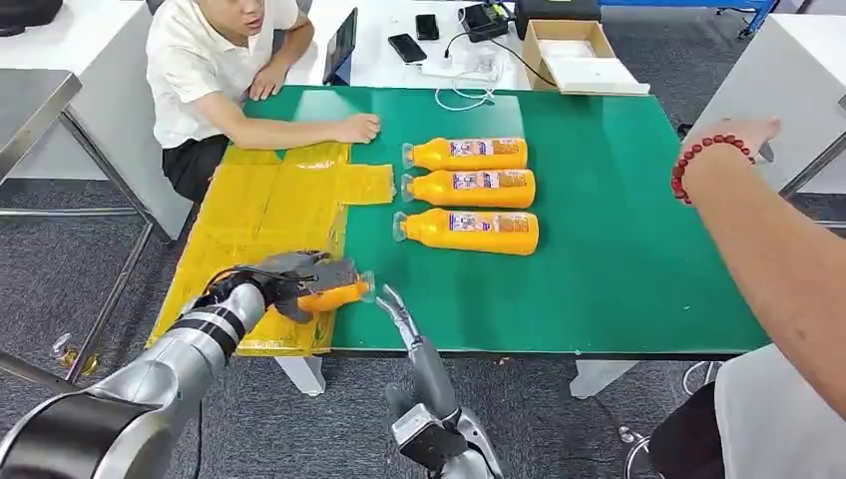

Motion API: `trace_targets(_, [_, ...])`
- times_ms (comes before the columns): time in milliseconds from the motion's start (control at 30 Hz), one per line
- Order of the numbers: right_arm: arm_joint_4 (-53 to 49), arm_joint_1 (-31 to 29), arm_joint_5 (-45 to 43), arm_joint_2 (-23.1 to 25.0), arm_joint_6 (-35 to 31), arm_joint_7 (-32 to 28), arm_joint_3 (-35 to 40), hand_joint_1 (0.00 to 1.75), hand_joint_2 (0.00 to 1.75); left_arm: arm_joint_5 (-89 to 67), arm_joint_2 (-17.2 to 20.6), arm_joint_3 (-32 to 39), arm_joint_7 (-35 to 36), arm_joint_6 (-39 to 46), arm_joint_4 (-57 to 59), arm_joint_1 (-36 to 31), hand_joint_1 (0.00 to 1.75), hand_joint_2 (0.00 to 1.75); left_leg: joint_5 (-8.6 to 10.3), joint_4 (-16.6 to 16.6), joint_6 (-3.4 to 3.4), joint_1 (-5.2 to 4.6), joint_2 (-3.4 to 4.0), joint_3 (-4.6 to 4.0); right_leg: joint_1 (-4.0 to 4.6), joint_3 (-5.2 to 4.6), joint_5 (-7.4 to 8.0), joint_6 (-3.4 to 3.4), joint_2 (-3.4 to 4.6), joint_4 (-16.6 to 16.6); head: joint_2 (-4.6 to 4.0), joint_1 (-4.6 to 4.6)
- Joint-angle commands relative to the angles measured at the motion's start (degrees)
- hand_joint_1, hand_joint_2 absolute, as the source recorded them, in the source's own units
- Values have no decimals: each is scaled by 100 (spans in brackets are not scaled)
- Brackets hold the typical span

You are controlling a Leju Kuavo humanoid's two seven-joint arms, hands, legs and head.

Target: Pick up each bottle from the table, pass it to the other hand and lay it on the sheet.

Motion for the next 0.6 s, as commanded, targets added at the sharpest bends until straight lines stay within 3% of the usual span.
trace_targets(33, [644,-388,-14,-26,-31,-13,195,0,0,486,209,740,-509,-590,446,471,0,175,0,-15,-3,-7,25,29,-6,15,4,-7,21,-9,0,-2])
trace_targets(167, [1,-341,-85,-301,-12,-13,652,0,0,1008,216,980,-1625,-1042,288,579,0,175,-1,-16,-3,-10,31,31,-9,15,6,-7,28,-8,0,0])
trace_targets(400, [-233,-343,-225,-525,-299,-13,1162,0,0,1257,70,917,-2247,-887,-28,609,0,175,3,-13,0,-9,6,24,-8,13,2,-7,3,-6,0,2])
trace_targets(567, [-440,-141,-277,-676,-607,-13,1071,0,0,1491,-92,719,-3000,337,-1057,1057,0,175,4,-11,0,-11,-6,16,-11,10,2,-6,-9,-7,0,0])
trace_targets(600, [-445,-114,-231,-695,-688,-13,1069,0,0,1469,-152,691,-3076,928,-1496,1257,0,175,3,-5,1,-9,-17,12,-10,9,-1,-3,-18,-4,0,2])
